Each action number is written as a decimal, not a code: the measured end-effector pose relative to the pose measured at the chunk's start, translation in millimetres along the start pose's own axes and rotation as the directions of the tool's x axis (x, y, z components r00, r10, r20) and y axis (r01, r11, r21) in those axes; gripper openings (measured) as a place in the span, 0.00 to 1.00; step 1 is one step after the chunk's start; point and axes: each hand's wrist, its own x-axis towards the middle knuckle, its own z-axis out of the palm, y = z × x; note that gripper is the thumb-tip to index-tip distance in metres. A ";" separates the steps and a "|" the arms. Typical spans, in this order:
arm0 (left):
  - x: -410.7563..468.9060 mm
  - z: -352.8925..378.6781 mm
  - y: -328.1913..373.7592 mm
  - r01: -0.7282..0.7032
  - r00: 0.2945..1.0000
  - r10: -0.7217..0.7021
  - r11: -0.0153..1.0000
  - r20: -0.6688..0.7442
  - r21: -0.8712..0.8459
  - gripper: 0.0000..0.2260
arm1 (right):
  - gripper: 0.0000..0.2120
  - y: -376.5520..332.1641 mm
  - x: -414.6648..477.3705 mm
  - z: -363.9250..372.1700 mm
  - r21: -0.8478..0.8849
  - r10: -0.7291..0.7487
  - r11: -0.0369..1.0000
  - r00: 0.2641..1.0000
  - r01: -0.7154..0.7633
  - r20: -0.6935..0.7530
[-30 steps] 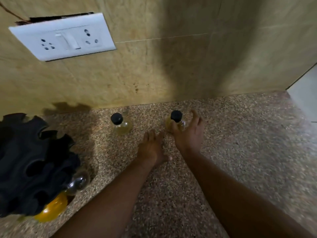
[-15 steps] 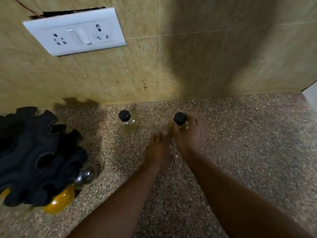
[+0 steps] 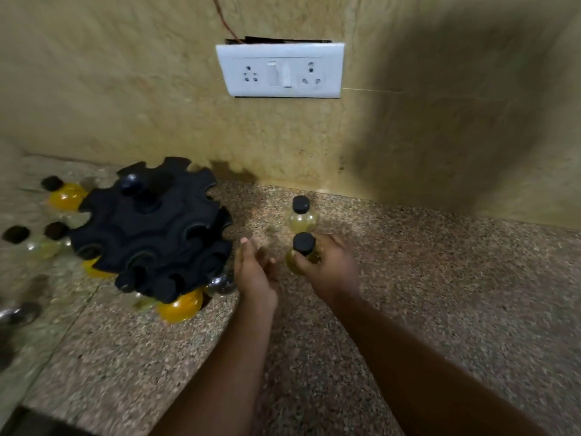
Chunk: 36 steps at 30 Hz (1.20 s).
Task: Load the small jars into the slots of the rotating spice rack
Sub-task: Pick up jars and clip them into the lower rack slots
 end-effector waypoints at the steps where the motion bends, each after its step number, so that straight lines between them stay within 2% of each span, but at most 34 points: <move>1: -2.2 -9.1 9.5 0.025 1.000 -0.026 0.997 -0.013 -0.071 0.20 | 0.20 -10.0 -2.8 6.5 -0.005 -0.036 0.999 0.999 0.036 0.038; 5: -10.2 -37.3 27.6 0.126 0.990 -0.136 0.965 -0.029 -0.230 0.18 | 0.22 -37.2 -9.0 26.1 0.000 -0.133 0.991 0.982 0.135 0.135; 11: -18.2 -96.3 40.0 0.067 0.991 -0.093 0.967 -0.096 -0.247 0.14 | 0.22 -76.4 -32.8 54.3 0.021 -0.281 0.958 0.923 0.286 0.264; 15: -17.2 -125.8 53.9 0.063 0.992 -0.076 0.991 -0.100 -0.121 0.12 | 0.25 -91.4 -48.8 74.0 0.008 -0.306 0.948 0.903 0.318 0.302; 20: -19.0 -149.2 76.0 0.165 0.985 -0.168 0.984 0.039 0.064 0.12 | 0.25 -104.1 -51.8 89.7 -0.048 -0.264 0.955 0.914 0.292 0.309; 24: -19.0 -159.5 83.5 0.196 0.973 -0.214 0.964 0.082 0.181 0.14 | 0.24 -113.9 -48.0 100.6 -0.079 -0.245 0.956 0.918 0.282 0.311; 28: -15.1 -166.4 88.7 0.180 0.975 -0.203 0.958 0.087 0.223 0.13 | 0.28 -120.1 -49.2 105.7 -0.082 -0.211 0.966 0.929 0.246 0.303; 31: -18.0 -163.1 84.6 0.129 0.987 -0.144 0.972 0.066 0.198 0.12 | 0.30 -121.3 -48.3 105.6 -0.056 -0.190 0.975 0.935 0.216 0.300; 34: -23.7 -156.0 65.3 0.048 0.999 -0.052 0.976 0.015 0.213 0.10 | 0.31 -115.1 -47.4 102.7 -0.017 -0.194 0.978 0.930 0.209 0.312; 36: -26.8 -150.4 47.1 0.053 0.997 -0.063 0.975 0.036 0.214 0.11 | 0.32 -105.5 -46.9 96.5 -0.017 -0.189 0.979 0.929 0.205 0.319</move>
